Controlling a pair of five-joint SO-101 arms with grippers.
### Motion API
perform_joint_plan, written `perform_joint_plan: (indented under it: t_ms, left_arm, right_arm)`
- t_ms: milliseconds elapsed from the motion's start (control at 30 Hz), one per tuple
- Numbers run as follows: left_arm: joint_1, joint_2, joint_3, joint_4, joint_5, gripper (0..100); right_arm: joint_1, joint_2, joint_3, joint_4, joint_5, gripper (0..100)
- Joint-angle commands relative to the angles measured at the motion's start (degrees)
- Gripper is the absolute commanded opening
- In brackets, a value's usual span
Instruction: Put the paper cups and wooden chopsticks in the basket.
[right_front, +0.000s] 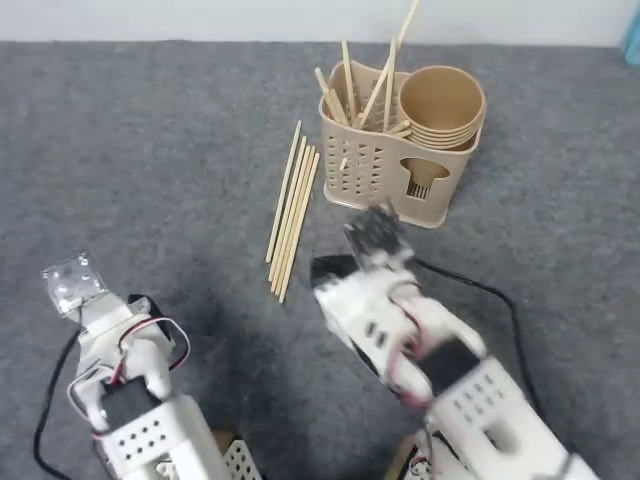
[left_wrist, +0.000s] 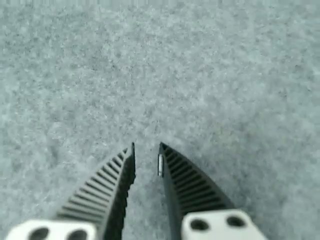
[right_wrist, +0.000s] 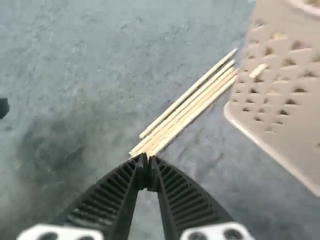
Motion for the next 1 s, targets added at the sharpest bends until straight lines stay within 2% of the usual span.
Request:
perform_joint_plan:
  t_ms: [0, 167, 267, 367, 600, 867, 967]
  left_arm:
    - [0.53, -9.32, 1.19, 4.13, -0.44, 7]
    - [0.53, -12.48, 1.89, 5.80, -0.44, 7]
    - [0.53, -12.40, 1.80, 5.71, -0.44, 7]
    - [0.53, -12.40, 1.80, 5.71, -0.44, 7]
    - [0.62, -12.40, 1.80, 5.71, -0.44, 7]
    - [0.62, -12.40, 1.80, 5.71, -0.44, 7]
    - [0.62, -12.40, 1.80, 5.71, -0.44, 7]
  right_arm:
    - [-1.10, 15.87, -6.07, -11.82, -3.60, 1.9]
    - [-1.19, 34.51, -11.87, -22.81, -9.49, 12.1]
    - [-0.04, 45.32, -18.73, -23.08, -15.21, 11.7]
    - [0.84, 54.55, -25.93, -20.88, -19.96, 9.8]
    - [3.30, 69.41, -40.35, -11.91, -23.56, 9.5]
    - [3.47, 75.30, -47.12, -6.46, -23.65, 9.3]
    - [3.38, 75.38, -47.21, -6.02, -23.56, 3.9]
